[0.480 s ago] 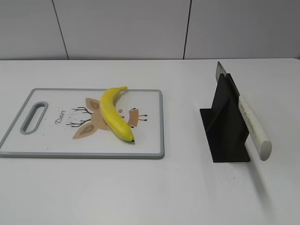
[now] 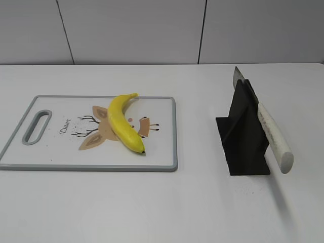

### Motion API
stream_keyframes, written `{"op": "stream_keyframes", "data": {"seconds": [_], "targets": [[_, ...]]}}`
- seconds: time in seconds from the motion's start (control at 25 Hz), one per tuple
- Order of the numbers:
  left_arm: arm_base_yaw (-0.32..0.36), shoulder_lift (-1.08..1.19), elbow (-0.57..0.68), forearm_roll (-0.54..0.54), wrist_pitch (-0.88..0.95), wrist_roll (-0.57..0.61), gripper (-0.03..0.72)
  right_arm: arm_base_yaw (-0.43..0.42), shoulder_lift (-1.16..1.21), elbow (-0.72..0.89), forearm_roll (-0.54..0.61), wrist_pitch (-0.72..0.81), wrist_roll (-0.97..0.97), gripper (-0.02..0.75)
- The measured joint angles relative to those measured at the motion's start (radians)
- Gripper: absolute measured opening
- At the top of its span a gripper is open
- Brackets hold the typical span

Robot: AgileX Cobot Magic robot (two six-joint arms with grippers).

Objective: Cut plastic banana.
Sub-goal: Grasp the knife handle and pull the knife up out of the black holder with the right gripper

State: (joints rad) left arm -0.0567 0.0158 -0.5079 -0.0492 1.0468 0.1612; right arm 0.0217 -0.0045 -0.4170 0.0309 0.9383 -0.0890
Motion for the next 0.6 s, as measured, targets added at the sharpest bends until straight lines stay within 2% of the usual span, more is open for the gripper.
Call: {"op": "stream_keyframes", "data": {"seconds": [0.6], "targets": [[0.0,0.0,0.0,0.0,0.0,0.0,0.589,0.0,0.0,0.0,0.0,0.0,0.0,0.572]]}}
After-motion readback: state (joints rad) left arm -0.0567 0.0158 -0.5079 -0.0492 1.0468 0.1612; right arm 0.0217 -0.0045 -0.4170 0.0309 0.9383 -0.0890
